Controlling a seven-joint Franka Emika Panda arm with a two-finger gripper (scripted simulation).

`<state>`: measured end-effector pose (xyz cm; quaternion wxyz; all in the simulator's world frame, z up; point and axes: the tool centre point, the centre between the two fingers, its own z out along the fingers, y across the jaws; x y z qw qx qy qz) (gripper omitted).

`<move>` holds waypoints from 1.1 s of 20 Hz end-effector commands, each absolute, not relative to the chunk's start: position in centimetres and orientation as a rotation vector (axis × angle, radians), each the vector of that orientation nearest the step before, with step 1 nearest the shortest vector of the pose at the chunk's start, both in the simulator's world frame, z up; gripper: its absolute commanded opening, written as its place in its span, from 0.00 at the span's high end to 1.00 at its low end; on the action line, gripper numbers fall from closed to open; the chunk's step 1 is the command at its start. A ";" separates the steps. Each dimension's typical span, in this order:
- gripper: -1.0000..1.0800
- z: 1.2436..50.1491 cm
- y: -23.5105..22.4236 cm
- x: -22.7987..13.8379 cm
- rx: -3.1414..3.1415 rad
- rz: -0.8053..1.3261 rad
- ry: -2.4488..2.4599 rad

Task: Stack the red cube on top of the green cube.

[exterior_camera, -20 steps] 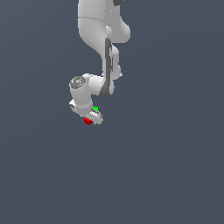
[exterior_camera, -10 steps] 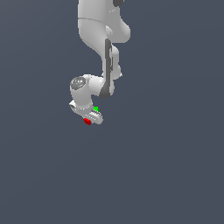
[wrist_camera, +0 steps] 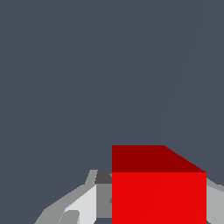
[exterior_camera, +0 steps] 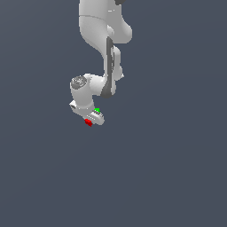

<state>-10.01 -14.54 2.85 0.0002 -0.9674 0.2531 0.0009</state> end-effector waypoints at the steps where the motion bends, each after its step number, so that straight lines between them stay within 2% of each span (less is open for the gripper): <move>1: 1.00 3.7 -14.5 -10.0 -3.039 0.000 0.795; 13: 1.00 10.7 -14.6 -10.0 -3.039 0.000 0.796; 22: 1.00 12.0 -14.6 -9.9 -3.039 0.000 0.795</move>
